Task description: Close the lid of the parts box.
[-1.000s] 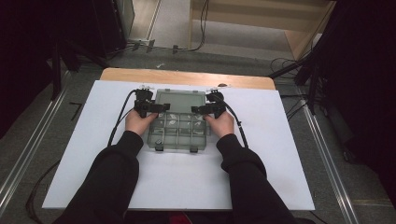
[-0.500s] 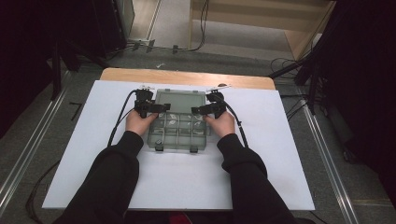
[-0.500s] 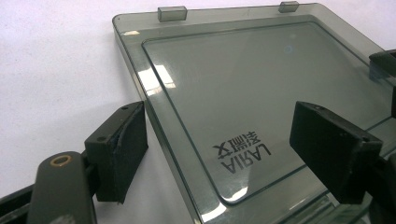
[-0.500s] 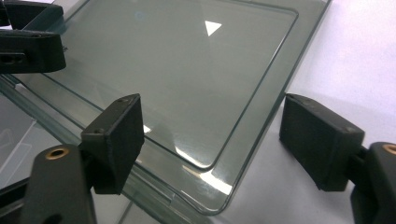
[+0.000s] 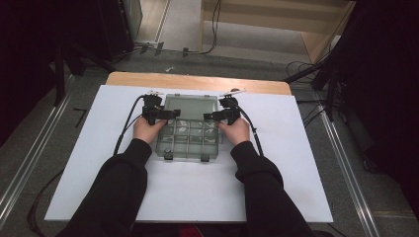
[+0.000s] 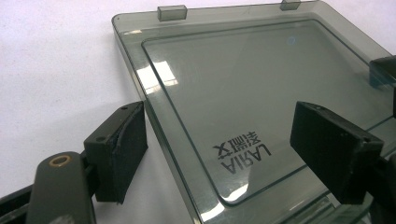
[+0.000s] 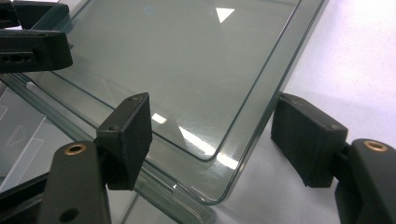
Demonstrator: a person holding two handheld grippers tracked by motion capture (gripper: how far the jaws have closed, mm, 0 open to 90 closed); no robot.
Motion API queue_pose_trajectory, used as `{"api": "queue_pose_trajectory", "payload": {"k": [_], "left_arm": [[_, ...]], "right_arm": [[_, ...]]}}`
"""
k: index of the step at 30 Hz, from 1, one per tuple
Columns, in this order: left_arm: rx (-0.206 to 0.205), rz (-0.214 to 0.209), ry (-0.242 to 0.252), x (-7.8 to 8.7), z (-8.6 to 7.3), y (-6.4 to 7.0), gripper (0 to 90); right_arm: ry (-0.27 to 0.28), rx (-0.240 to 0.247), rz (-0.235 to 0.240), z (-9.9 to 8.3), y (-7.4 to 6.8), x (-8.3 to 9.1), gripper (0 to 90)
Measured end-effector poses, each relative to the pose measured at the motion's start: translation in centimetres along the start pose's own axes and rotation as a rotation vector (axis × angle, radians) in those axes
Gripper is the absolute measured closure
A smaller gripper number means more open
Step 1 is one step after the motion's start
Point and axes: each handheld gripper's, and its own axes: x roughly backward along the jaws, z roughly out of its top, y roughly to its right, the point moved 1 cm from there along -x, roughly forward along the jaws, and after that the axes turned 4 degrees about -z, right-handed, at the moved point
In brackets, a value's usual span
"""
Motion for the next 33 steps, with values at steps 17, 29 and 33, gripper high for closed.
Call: {"api": "queue_pose_trajectory", "payload": {"k": [17, 29, 33], "left_arm": [[0.061, -0.04, -0.035, 0.6, 0.2, -0.2, 27.2], [0.001, -0.007, 0.031, 1.7, 0.7, 0.0, 41.7], [-0.013, -0.005, 0.044, 2.0, 0.8, 0.0, 43.6]], "right_arm": [[0.025, 0.028, -0.048, 0.0, -0.6, 0.2, 28.2], [0.089, 0.034, -0.09, 0.2, -0.8, 1.0, 41.9], [0.107, 0.052, -0.103, 0.3, -0.9, 1.4, 45.8]]}}
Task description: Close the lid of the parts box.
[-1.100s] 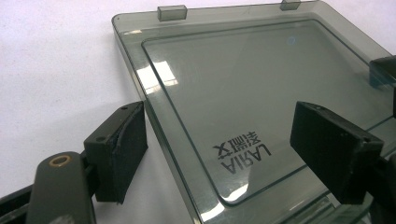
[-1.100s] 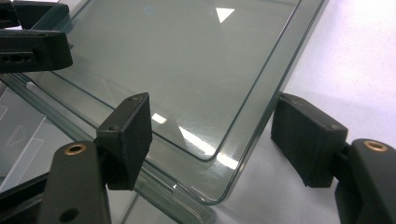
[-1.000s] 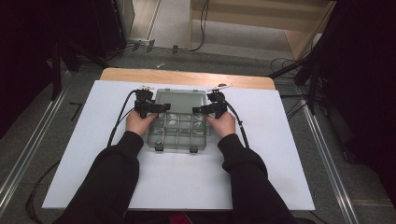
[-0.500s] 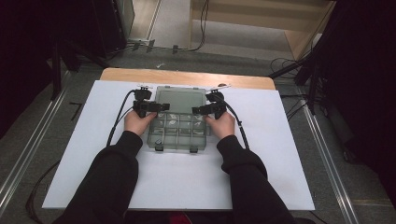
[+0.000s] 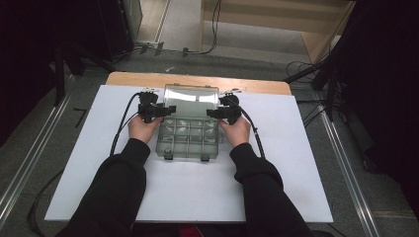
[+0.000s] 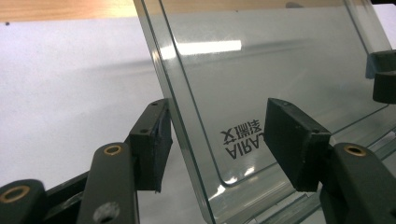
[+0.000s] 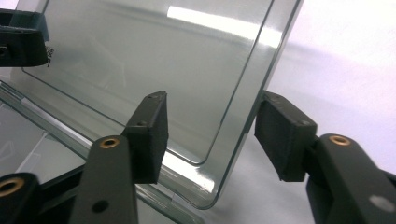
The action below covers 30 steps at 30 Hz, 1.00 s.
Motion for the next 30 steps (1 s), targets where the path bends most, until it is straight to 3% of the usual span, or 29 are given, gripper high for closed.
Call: {"api": "queue_pose_trajectory", "payload": {"k": [6, 19, 30], "left_arm": [[-0.021, -0.001, 0.015, 0.7, 0.2, 0.1, 50.3], [-0.04, -0.038, 0.039, 2.7, 0.7, 0.8, 50.2], [-0.07, -0.038, 0.061, 3.8, 0.6, 1.5, 50.2]], "right_arm": [[0.023, 0.009, 0.005, 0.1, 0.0, 0.6, 47.6], [0.065, 0.024, 0.055, 0.3, -0.1, 2.6, 48.4], [0.083, 0.045, 0.085, 0.1, -0.2, 3.8, 49.2]]}}
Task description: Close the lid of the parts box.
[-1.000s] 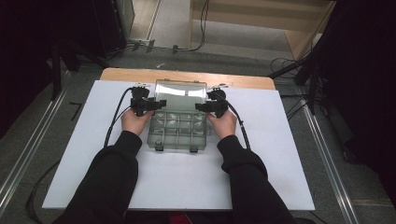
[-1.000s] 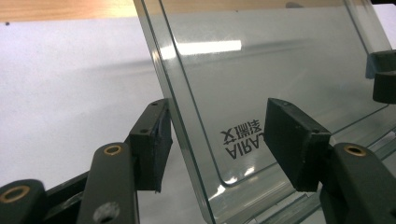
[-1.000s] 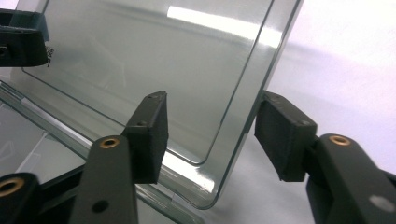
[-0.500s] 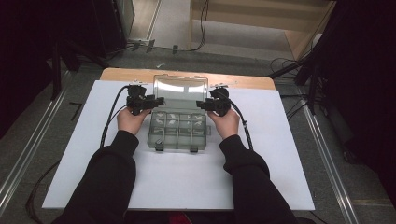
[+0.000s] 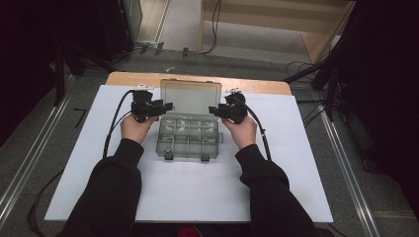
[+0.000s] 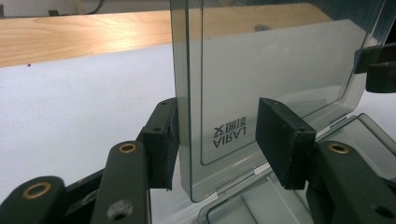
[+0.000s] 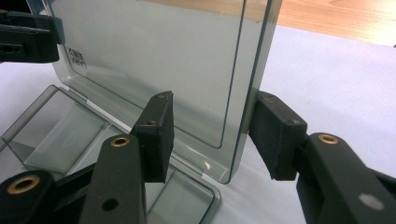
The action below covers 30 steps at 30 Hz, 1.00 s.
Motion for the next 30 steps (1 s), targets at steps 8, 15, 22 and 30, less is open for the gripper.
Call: {"api": "queue_pose_trajectory", "payload": {"k": [8, 15, 22, 30], "left_arm": [[-0.029, -0.006, 0.005, 0.7, -0.2, 0.5, 50.0], [-0.045, -0.01, 0.005, 1.2, -0.4, 0.9, 49.9], [-0.046, -0.015, 0.007, 1.7, -0.6, 1.1, 49.7], [-0.053, -0.022, 0.004, 2.2, -0.8, 1.5, 48.2]], "right_arm": [[0.011, 0.032, 0.009, -0.2, -0.4, 0.7, 49.3], [0.019, 0.054, 0.019, -0.4, -0.7, 1.1, 49.4], [0.024, 0.063, 0.038, -0.5, -0.8, 1.5, 49.4], [0.039, 0.082, 0.051, -0.9, -1.0, 1.9, 49.4]]}}
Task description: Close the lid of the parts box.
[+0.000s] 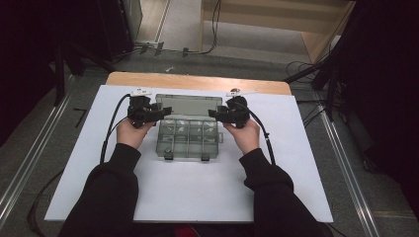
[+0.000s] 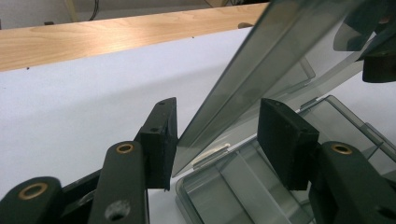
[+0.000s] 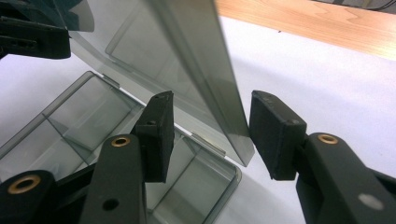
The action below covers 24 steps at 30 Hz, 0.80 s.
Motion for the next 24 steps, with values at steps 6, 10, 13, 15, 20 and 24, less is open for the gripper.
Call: {"api": "queue_pose_trajectory", "payload": {"k": [6, 10, 13, 15, 20, 24], "left_arm": [[-0.005, -0.001, -0.006, 0.3, -0.2, 0.3, 44.1], [0.017, -0.022, -0.003, 0.6, -0.1, 0.4, 39.4], [0.041, -0.043, -0.029, 0.9, -0.1, 0.2, 34.9], [0.052, -0.047, -0.038, 1.0, -0.3, 0.1, 34.8], [0.063, -0.057, -0.083, 1.6, -0.5, 0.1, 32.0], [0.077, -0.079, -0.09, 2.6, -0.5, 0.2, 31.9]], "right_arm": [[0.007, 0.009, 0.01, -0.3, -0.2, 0.2, 49.0], [0.012, 0.015, 0.012, -0.4, -0.3, 0.3, 48.6], [0.014, 0.024, 0.014, -0.5, -0.3, 0.3, 48.1], [0.016, 0.028, 0.016, -0.6, -0.4, 0.3, 47.8], [0.017, 0.037, 0.016, -0.7, -0.6, 0.4, 47.2], [0.017, 0.047, 0.018, -0.8, -0.6, 0.5, 46.8]]}}
